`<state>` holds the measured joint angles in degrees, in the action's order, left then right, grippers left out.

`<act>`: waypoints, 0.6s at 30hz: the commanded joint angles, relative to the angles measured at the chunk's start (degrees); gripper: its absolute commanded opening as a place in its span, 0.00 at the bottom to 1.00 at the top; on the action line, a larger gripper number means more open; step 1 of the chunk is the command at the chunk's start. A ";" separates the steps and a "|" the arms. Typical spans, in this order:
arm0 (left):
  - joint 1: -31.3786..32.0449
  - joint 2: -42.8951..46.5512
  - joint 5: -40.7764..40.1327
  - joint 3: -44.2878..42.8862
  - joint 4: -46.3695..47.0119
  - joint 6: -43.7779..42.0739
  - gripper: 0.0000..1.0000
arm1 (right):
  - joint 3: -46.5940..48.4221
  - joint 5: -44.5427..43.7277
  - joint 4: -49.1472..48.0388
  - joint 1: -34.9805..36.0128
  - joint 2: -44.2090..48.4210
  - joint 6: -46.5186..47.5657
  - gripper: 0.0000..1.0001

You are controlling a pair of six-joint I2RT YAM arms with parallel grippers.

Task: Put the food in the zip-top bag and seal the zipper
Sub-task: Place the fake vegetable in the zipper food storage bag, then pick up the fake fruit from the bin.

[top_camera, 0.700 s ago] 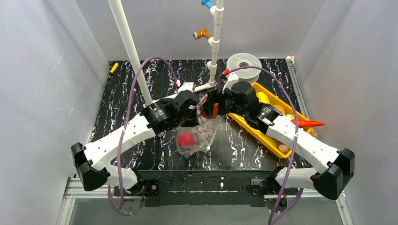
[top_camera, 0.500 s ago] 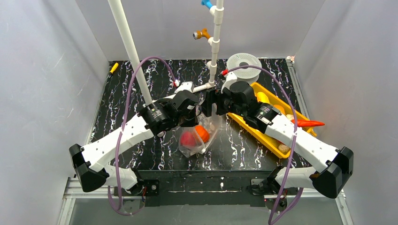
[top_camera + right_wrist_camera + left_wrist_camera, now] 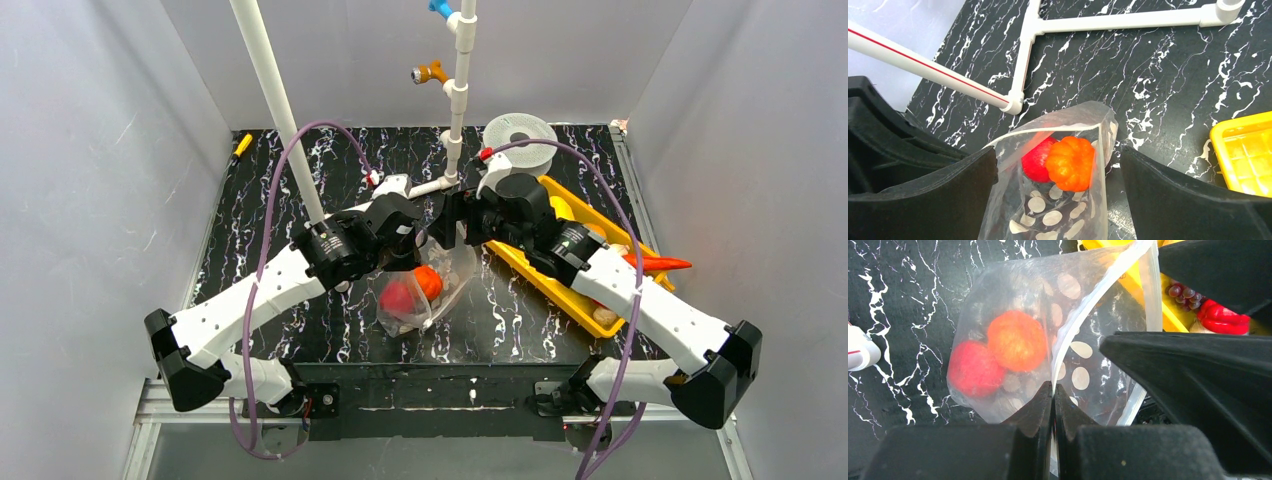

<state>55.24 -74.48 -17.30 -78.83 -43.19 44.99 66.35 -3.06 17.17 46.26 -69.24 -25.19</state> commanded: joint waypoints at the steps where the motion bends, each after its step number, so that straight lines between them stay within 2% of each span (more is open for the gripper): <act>1: -0.21 2.27 -0.80 1.00 0.37 0.18 0.00 | 2.93 -2.51 0.78 0.25 4.09 0.86 0.98; 12: -0.23 1.49 -0.74 2.01 0.42 0.68 0.00 | 0.19 -13.96 3.87 -1.38 11.11 1.46 0.98; 18: -0.19 1.48 -0.89 2.42 0.50 0.55 0.00 | -3.70 -14.61 7.08 -11.22 14.36 -3.31 0.98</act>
<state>55.24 -74.35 -17.29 -77.23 -42.41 45.25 64.81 -14.97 21.88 40.78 -56.95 -25.27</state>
